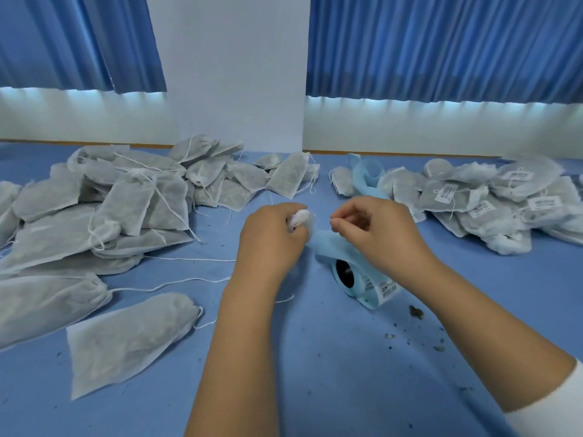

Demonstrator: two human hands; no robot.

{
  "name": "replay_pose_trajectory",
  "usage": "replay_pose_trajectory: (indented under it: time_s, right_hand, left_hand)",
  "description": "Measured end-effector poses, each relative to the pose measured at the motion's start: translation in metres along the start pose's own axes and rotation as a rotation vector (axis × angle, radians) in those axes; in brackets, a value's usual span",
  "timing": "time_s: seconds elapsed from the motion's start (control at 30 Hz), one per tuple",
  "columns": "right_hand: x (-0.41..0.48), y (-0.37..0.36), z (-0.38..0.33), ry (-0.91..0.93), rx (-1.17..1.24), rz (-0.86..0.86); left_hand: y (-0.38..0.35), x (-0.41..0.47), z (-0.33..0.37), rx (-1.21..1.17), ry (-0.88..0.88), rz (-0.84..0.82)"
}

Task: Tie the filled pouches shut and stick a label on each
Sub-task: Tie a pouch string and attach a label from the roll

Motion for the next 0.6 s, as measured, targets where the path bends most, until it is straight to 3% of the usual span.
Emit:
replay_pose_trajectory:
  time_s: [0.27, 0.43, 0.6]
  right_hand:
    - [-0.021, 0.005, 0.015, 0.094, 0.126, 0.046]
    - [-0.025, 0.008, 0.022, 0.059, 0.105, 0.065]
    - [-0.026, 0.017, 0.021, 0.082, 0.147, 0.153]
  left_hand:
    - [-0.014, 0.0, 0.007, -0.006, -0.062, -0.082]
    - [-0.018, -0.002, 0.013, -0.004, -0.136, -0.092]
    - [-0.017, -0.006, 0.021, -0.115, -0.21, -0.076]
Point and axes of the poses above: each hand's wrist, its own x-axis towards the middle knuckle, its own y-axis out of the back of the hand, z = x × y, the point moved 2 cm from there along x, towards the middle knuckle, and after that the axes turned 8 degrees about x, right-handed, at the moved point
